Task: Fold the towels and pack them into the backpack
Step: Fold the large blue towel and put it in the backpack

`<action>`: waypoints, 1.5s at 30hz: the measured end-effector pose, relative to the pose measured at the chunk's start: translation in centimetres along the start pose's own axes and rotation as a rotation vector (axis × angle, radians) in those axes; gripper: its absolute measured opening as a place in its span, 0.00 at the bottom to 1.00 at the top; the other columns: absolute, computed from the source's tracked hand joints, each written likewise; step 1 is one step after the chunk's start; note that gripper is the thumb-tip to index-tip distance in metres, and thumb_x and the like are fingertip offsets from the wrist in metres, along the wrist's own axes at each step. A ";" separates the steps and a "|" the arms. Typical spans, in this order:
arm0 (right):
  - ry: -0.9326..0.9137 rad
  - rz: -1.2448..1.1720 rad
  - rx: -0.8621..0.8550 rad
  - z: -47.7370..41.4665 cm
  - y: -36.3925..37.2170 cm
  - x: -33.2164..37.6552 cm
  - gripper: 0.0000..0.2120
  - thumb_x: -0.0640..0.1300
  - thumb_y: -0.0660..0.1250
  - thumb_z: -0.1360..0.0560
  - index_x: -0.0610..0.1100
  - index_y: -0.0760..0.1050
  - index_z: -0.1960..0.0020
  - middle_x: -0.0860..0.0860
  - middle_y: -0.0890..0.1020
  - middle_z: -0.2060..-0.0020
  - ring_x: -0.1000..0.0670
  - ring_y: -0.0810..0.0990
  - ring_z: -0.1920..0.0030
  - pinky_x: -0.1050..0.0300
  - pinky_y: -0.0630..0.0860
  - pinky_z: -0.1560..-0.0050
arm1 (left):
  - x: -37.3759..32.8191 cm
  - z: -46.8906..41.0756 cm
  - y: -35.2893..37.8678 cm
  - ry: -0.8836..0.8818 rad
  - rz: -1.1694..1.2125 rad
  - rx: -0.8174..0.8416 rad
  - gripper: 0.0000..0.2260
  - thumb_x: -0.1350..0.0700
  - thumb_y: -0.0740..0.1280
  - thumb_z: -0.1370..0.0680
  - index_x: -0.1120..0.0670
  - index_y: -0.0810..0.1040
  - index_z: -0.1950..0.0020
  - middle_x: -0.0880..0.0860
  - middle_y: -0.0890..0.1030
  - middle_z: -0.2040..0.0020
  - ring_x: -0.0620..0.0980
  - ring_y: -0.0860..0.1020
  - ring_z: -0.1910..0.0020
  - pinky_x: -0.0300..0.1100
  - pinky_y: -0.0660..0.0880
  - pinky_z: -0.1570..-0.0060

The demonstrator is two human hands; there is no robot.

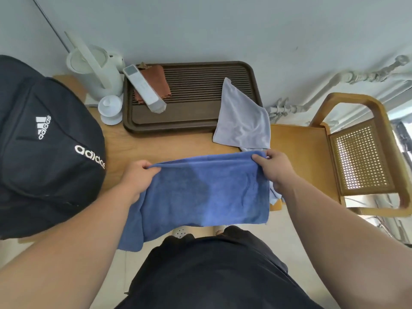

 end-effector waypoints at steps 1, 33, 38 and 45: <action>0.016 -0.013 -0.010 -0.8 0.2 -0.4 0.06 0.46 0.72 0.23 0.44 0.79 0.55 0.46 0.83 0.58 0.45 0.80 0.58 0.50 0.77 0.56 | -0.1 -0.3 0.3 -0.008 0.004 -0.011 0.08 0.57 0.72 0.24 0.61 0.78 0.59 0.57 0.78 0.63 0.52 0.74 0.63 0.45 0.70 0.61; -0.571 1.394 0.489 -2.4 11.5 -4.0 0.50 0.70 0.63 0.27 0.60 0.35 0.20 0.45 0.28 0.22 0.34 0.31 0.22 0.34 0.43 0.22 | 2.3 2.4 8.8 0.181 -1.104 0.135 0.48 0.25 0.60 0.28 0.42 0.36 0.19 0.53 0.29 0.20 0.60 0.36 0.20 0.67 0.48 0.25; -0.536 1.534 0.465 -1.9 11.0 -5.6 0.54 0.73 0.62 0.28 0.58 0.24 0.23 0.43 0.23 0.25 0.31 0.30 0.23 0.34 0.42 0.22 | 3.5 3.1 7.9 0.193 -1.077 0.269 0.50 0.29 0.65 0.27 0.40 0.31 0.21 0.51 0.23 0.24 0.58 0.30 0.22 0.67 0.51 0.25; -0.572 1.577 0.420 -0.1 10.9 -4.4 0.49 0.73 0.58 0.26 0.57 0.28 0.21 0.42 0.28 0.23 0.34 0.32 0.22 0.36 0.41 0.22 | 1.9 4.4 6.0 0.405 -1.026 0.109 0.36 0.38 0.67 0.24 0.46 0.58 0.19 0.56 0.52 0.18 0.59 0.56 0.21 0.60 0.58 0.25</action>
Point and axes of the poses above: each hand's wrist, its own z-axis away from the middle knuckle, its own y-axis out of the palm, x = y × z, the point moved 6 cm from there along -z, towards the middle knuckle
